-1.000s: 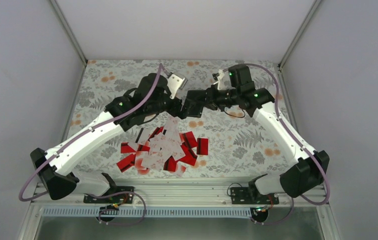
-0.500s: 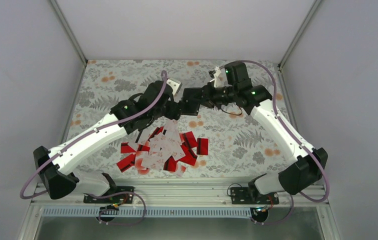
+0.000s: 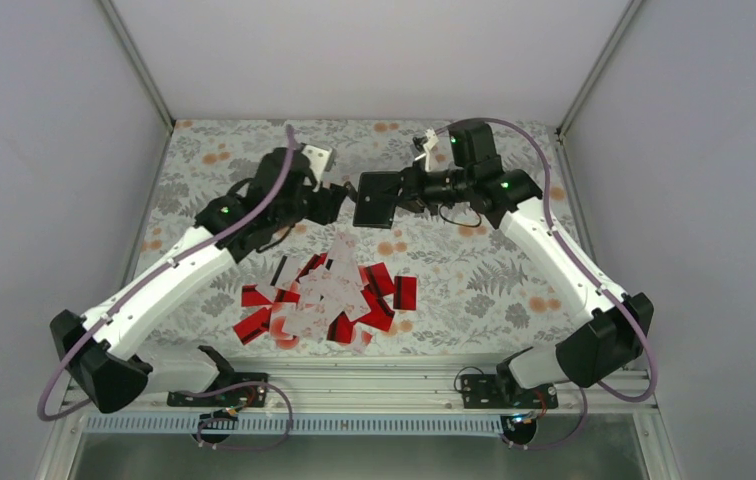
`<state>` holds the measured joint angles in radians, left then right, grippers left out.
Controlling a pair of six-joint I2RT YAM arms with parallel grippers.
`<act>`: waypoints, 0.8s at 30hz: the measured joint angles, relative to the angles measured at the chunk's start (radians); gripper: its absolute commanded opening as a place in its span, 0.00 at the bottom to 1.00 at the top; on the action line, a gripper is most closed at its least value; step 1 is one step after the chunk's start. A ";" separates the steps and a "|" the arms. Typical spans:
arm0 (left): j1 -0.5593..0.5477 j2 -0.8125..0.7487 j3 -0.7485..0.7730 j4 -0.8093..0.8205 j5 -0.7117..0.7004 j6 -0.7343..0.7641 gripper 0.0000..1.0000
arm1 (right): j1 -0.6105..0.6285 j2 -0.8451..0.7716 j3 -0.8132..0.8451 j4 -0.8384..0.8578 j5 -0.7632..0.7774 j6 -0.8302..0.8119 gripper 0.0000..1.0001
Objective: Put the credit cards into the card holder
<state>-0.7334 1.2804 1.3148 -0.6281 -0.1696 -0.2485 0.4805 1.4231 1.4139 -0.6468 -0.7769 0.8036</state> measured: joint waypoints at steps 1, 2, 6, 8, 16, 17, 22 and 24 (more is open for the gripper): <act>0.038 -0.018 -0.016 0.018 0.054 -0.001 0.61 | 0.000 0.000 0.000 0.012 -0.008 0.002 0.04; 0.061 -0.030 -0.026 0.028 0.085 -0.001 0.61 | 0.000 0.000 0.000 0.020 -0.015 0.004 0.04; 0.141 -0.064 -0.050 0.068 0.240 0.002 0.61 | 0.000 0.002 0.013 0.058 -0.046 0.021 0.04; 0.154 -0.064 -0.050 0.089 0.319 0.002 0.61 | 0.001 0.003 0.021 0.089 -0.067 0.029 0.04; 0.188 -0.062 -0.058 0.143 0.483 -0.015 0.69 | 0.001 0.006 0.050 0.134 -0.130 0.035 0.04; 0.189 -0.062 -0.058 0.143 0.490 -0.017 0.73 | 0.001 0.006 0.053 0.135 -0.135 0.034 0.04; 0.200 -0.076 -0.053 0.137 0.505 -0.024 0.97 | -0.001 0.031 0.119 0.094 -0.127 0.018 0.04; 0.193 -0.101 -0.053 0.140 0.526 -0.025 1.00 | -0.002 0.049 0.153 0.072 -0.109 0.003 0.04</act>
<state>-0.5400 1.1793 1.2621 -0.4877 0.3565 -0.2733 0.4782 1.4719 1.5673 -0.5743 -0.8860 0.8062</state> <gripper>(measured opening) 0.956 0.102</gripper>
